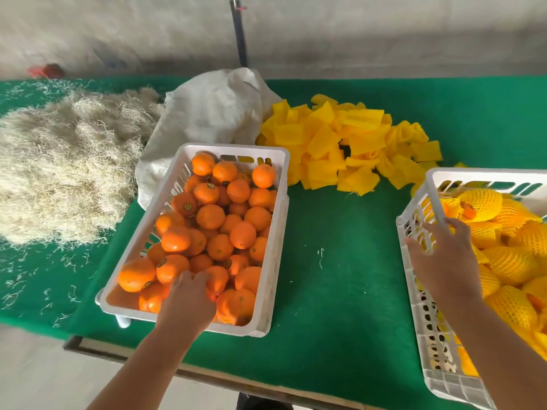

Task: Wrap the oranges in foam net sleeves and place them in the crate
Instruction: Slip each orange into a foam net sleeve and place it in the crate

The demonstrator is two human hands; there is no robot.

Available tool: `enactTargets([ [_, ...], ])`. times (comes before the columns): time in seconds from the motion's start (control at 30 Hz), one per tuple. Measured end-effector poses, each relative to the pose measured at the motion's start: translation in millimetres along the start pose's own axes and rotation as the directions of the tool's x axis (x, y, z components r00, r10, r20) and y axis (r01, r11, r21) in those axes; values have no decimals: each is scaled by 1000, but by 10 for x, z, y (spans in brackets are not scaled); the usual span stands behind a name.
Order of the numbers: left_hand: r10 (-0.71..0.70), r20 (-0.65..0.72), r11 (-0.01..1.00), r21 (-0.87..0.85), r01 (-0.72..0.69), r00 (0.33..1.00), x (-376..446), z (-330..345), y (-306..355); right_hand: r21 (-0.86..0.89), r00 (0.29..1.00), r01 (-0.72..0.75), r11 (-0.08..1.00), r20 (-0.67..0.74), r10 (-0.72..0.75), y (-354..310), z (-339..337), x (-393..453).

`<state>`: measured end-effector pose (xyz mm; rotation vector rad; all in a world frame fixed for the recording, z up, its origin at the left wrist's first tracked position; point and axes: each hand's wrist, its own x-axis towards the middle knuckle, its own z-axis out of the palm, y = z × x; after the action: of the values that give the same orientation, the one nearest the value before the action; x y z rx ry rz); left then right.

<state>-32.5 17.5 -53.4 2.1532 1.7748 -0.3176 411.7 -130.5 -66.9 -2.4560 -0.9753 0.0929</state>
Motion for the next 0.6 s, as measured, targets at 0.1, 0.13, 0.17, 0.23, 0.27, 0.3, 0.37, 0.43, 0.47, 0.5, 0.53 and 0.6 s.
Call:
enactTargets([
  [0.1, 15, 13, 999, 38, -16, 1000, 28, -3, 7, -4, 1000, 1, 1000, -5, -2, -28, 7, -2],
  [0.13, 23, 10, 999, 36, -23, 1000, 38, -17, 12, -4, 1000, 1, 1000, -2, -1, -32, 9, -3],
  [0.17, 33, 9, 999, 32, -34, 999, 47, -31, 16, -5, 1000, -1, 1000, 2, 1, -35, 9, -6],
  [0.23, 50, 3, 999, 14, -50, 999, 39, -47, 11, -4, 1000, -7, 1000, 9, 7, -43, 1, -11],
  [0.27, 56, -17, 998, 2, -56, 998, 26, -53, 1, -6, 1000, -7, 1000, 10, 7, -52, -4, -14],
  [0.3, 64, -46, 998, -14, -65, 997, 12, -59, -13, -10, 1000, -4, 1000, 11, 4, -58, -11, -19],
  [0.37, 92, -111, 993, -61, -99, 990, -3, -101, -16, -18, 1000, -1, 1000, 12, 2, -61, -18, -23],
  [0.43, 118, -174, 976, -161, -147, 978, 8, -202, 58, -21, 1000, -10, 1000, 15, 10, -64, -20, -22],
  [0.47, 116, -203, 955, -247, -165, 972, 29, -258, 118, -21, 1000, -17, 1000, 17, 17, -66, -19, -24],
  [0.5, 91, -205, 919, -359, -161, 974, 59, -310, 190, -19, 1000, -21, 1000, 17, 22, -66, -18, -27],
  [0.53, 46, -158, 851, -511, -122, 986, 98, -364, 272, -17, 1000, -23, 1000, 15, 24, -66, -17, -29],
  [0.6, -40, 95, 440, -892, 103, 995, 188, -450, 441, -17, 1000, -25, 1000, 13, 25, -64, -12, -35],
])
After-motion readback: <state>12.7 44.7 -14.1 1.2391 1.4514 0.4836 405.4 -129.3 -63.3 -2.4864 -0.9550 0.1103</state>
